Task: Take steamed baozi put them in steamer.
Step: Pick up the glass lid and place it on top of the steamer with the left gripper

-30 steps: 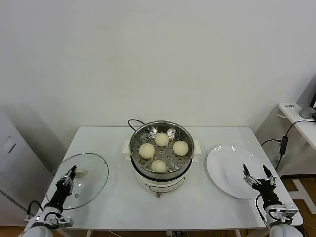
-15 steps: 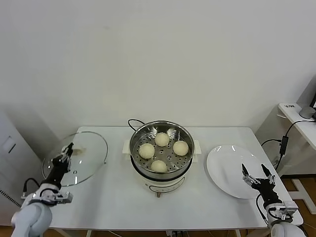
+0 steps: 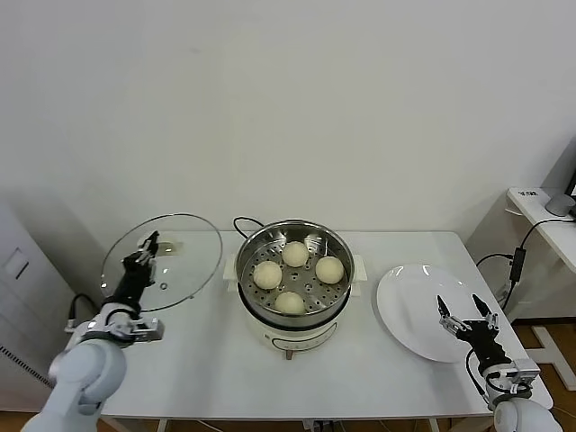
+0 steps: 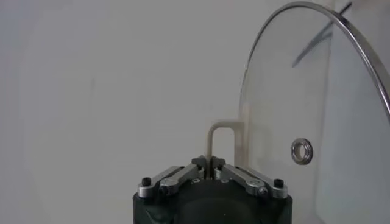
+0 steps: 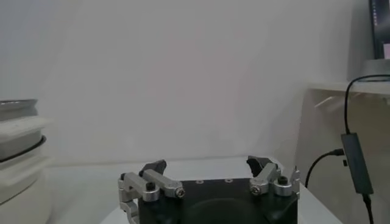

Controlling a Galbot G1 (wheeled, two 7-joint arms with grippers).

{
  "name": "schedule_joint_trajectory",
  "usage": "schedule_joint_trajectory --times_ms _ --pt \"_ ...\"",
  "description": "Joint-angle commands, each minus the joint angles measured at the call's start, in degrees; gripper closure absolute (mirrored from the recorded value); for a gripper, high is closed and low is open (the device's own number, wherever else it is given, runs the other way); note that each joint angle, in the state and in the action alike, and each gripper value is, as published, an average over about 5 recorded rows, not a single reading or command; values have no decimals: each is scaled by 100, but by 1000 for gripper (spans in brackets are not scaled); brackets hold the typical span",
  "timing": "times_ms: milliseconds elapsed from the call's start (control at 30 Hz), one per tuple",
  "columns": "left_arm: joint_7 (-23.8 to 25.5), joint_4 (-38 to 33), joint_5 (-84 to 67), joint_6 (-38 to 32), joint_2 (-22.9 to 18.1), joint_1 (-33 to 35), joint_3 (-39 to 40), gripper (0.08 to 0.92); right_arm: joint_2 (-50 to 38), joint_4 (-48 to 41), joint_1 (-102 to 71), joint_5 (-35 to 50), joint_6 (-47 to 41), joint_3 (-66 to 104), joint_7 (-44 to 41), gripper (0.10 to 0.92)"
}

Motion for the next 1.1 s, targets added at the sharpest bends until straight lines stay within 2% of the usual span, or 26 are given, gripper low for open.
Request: schedule_joint_trajectory --times_ms 33,267,600,767,1100 --pt "615 -453 746 1243 -123 -731 1449 890 -40 -28 20 -92 -23 -21 -101 203" --pt "886 -468 1188 1642 -277 -1128 2003 890 -33 -108 48 -155 -9 -36 -125 203" --pt "958 -70 1863 1813 -953 -1423 2789 890 -27 -162 83 -205 9 -43 -134 203" --pt "931 295 2076 1772 -1281 -1524 3011 890 -15 -192 69 -207 29 -35 -148 203" --pt "924 708 2314 1759 -1646 -1653 3205 890 7 -228 43 -209 60 -16 -179 203"
